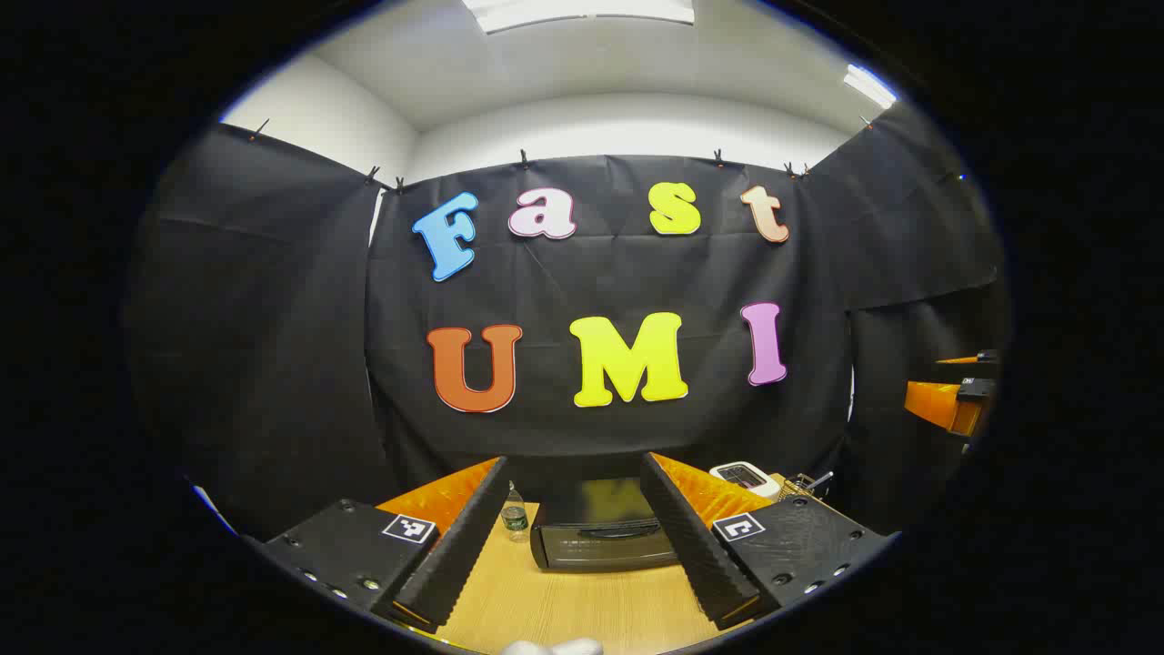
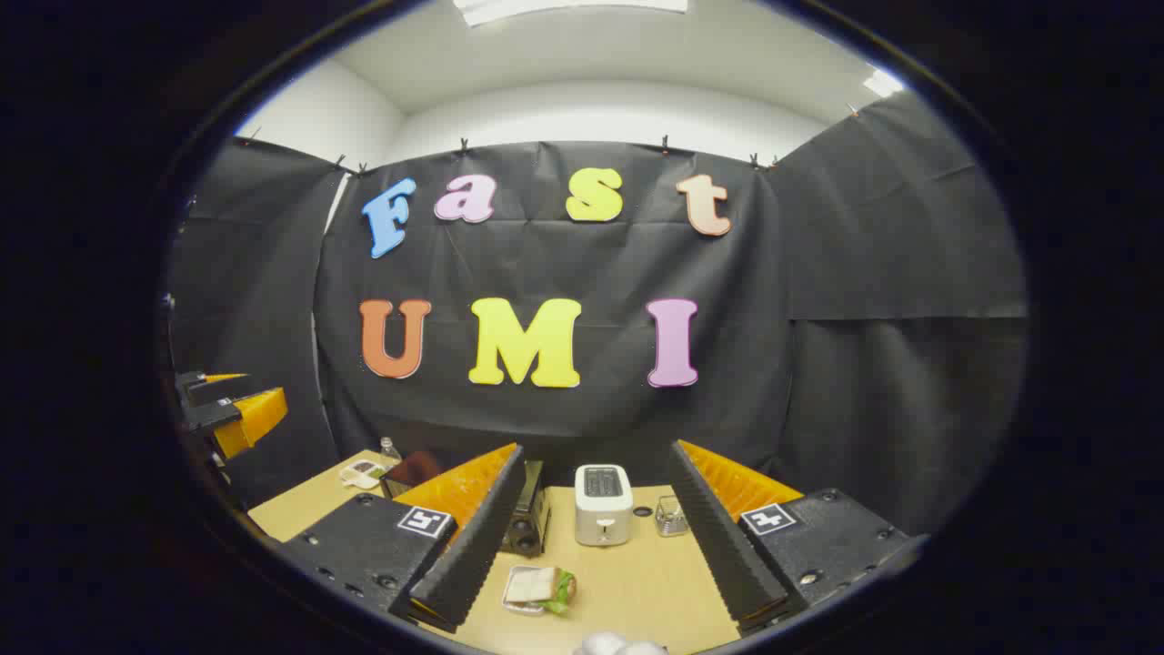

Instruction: Open the electric oven with the left hand, put the food in, and close the electric oven.

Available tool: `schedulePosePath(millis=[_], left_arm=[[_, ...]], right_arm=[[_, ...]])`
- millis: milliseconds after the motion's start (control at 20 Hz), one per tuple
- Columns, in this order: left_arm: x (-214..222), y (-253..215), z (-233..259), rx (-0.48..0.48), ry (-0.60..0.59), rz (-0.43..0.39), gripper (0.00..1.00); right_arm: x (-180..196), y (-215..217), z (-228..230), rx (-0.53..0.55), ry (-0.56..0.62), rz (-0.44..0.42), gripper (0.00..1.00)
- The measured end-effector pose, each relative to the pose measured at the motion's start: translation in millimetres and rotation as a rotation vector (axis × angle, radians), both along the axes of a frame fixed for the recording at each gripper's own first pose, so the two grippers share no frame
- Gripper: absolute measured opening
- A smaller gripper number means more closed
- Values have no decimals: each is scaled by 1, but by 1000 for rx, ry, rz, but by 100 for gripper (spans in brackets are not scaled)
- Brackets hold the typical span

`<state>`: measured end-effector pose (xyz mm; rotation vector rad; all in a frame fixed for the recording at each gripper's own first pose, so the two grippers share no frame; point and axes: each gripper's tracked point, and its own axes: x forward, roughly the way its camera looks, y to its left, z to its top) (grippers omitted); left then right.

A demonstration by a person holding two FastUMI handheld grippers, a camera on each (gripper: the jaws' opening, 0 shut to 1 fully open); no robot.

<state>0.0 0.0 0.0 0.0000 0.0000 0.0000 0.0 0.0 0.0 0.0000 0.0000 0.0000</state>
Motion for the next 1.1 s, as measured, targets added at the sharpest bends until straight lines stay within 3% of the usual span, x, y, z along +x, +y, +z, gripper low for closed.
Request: schedulePosePath(millis=[50,100,150,200,250,400,450,550,600,650,700,750,800,850,900,1000,1050,1100], left_arm=[[0,0,0,0,-1,0,95],[1,-1,0,-1,0,-2,95],[1,-2,-1,-4,2,-6,95],[1,-1,-2,-5,5,-6,95],[1,-1,-1,-6,4,-6,95],[0,-1,0,-4,1,-5,95],[1,-1,1,-3,-1,-6,95],[-1,-1,0,0,-1,-7,95],[-1,-1,1,2,-1,-7,95],[-1,-1,0,2,-4,-4,95],[0,-2,-1,3,-7,-5,95],[2,-3,-3,5,-7,-3,95],[5,-4,-10,6,5,-3,95],[8,-7,-17,3,12,-7,95],[13,-10,-21,-7,13,-10,95],[25,-24,-37,-43,33,-36,95],[32,-29,-48,-48,37,-43,95],[41,-32,-59,-41,56,-50,95]], right_arm=[[0,0,-1,-2,4,0,90],[0,1,-1,-3,6,1,100],[-1,1,-1,-4,3,1,90],[-2,1,1,-4,1,0,100],[-2,0,0,-5,-1,-1,90],[-3,-2,3,-2,-7,-7,90],[-3,-1,3,1,-10,-6,100],[-4,-2,2,1,-10,-7,100],[-5,-1,3,1,-12,-6,90],[-5,-1,3,-1,-12,-6,100],[-5,-1,4,-2,-12,-3,90],[-5,0,4,-3,-12,-2,100],[-6,-1,5,-5,-12,0,100],[-7,-3,4,-6,-14,-1,90],[-8,-5,7,-6,-18,-3,100],[-12,-12,9,-8,-27,-13,100],[-15,-18,9,-12,-29,-20,90],[-18,-24,9,-20,-29,-31,90]])
